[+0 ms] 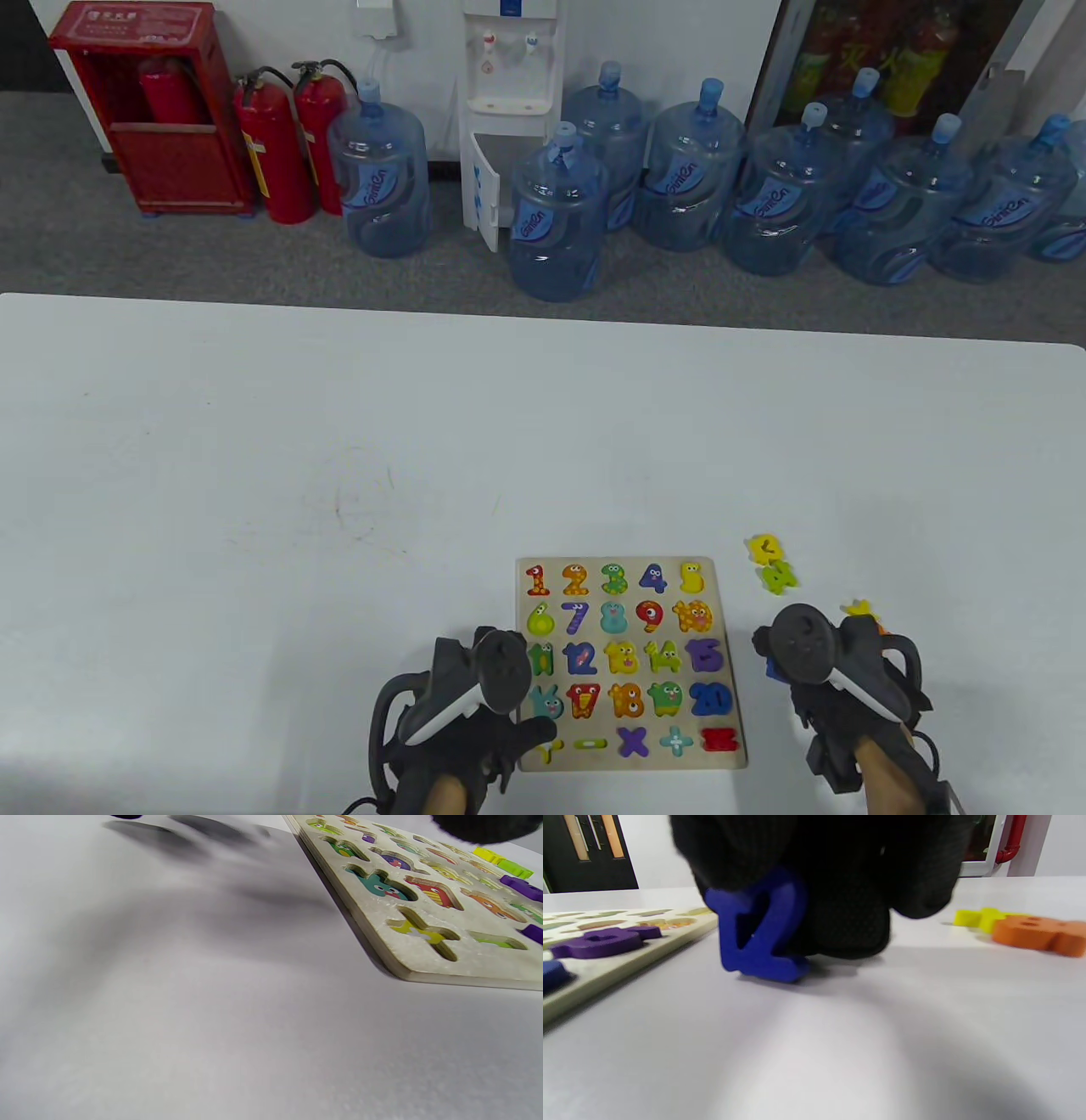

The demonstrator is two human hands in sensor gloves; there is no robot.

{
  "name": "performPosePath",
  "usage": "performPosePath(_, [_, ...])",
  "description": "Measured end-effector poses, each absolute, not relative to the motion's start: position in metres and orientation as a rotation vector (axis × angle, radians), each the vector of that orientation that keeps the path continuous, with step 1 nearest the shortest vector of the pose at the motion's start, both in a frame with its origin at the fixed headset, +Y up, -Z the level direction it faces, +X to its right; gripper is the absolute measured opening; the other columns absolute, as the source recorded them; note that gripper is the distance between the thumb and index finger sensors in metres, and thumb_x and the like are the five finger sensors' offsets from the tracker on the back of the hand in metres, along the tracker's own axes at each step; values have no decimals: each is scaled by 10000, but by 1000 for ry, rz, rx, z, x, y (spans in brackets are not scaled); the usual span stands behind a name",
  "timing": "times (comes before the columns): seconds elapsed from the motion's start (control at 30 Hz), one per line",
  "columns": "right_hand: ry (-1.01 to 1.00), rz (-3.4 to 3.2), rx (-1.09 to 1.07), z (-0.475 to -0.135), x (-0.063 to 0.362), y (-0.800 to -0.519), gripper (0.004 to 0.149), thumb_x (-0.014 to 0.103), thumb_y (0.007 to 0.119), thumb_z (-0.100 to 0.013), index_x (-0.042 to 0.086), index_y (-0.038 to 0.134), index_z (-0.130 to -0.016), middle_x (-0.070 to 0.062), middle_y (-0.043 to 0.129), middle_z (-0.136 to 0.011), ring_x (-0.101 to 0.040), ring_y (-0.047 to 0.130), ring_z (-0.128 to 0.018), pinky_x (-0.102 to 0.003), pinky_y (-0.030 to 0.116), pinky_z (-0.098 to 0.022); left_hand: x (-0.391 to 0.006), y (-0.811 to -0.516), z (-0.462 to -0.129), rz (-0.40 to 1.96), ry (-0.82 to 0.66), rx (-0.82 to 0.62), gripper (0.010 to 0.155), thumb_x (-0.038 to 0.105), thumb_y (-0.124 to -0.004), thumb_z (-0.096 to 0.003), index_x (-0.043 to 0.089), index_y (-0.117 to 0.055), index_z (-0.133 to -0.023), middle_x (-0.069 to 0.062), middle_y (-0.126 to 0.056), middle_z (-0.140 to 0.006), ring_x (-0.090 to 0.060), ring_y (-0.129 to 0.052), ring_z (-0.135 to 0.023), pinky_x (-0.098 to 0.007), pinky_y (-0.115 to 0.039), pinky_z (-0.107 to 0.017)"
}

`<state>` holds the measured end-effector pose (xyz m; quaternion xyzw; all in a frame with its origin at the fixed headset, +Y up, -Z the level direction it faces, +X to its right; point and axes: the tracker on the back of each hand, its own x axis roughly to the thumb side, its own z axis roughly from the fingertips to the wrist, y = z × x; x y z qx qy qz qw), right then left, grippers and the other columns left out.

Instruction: Hold math block puzzle and insert math blocks into matching slots

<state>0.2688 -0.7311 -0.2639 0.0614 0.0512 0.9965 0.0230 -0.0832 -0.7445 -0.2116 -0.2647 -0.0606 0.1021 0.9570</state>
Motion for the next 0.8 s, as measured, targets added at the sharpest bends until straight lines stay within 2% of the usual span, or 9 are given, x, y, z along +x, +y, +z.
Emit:
performPosePath(0.13, [248,3090,180,-264,266,-733,483,256,748,-280,309,840,-751,32,941,-730,-160,984,-592,-382,802,-538,-83,-745,-212,209,-125,-543,917,672,-665,-352,311,-257,-1090,13,-198,-1155,-477,-310,-1088,-690,-459,-739])
performPosePath(0.37, [51,3243,155,-263,256,-742,492,255,737,-308,351,776,-789,64,862,-819,-168,916,-703,-399,750,-599,-83,-745,-212,213,-127,-544,919,673,-664,-352,310,-255,-1091,12,-198,-1155,-475,-313,-1088,-689,-460,-740])
performPosePath(0.57, [11,3207,181,-261,255,-736,521,256,752,-317,343,736,-830,50,809,-884,-195,882,-768,-422,732,-617,-83,-744,-212,214,-128,-545,918,673,-664,-353,310,-256,-1091,13,-200,-1155,-475,-316,-1088,-688,-463,-740])
performPosePath(0.63, [28,3228,185,-259,256,-733,599,307,815,-273,324,710,-862,32,790,-907,-211,870,-788,-433,726,-622,-83,-744,-212,215,-128,-545,918,672,-664,-353,310,-256,-1091,11,-199,-1155,-476,-316,-1088,-689,-463,-739])
performPosePath(0.7, [109,3251,199,-258,257,-734,757,362,875,-213,295,624,-924,2,718,-960,-237,830,-828,-448,712,-634,-83,-744,-212,215,-128,-545,918,673,-664,-352,310,-256,-1091,12,-200,-1155,-474,-316,-1088,-688,-463,-740])
performPosePath(0.8, [261,3297,208,-258,256,-741,875,398,909,-165,280,557,-958,-14,650,-1003,-272,778,-878,-468,685,-655,-83,-744,-211,215,-128,-546,918,673,-664,-353,309,-256,-1091,11,-200,-1155,-475,-316,-1088,-689,-462,-739])
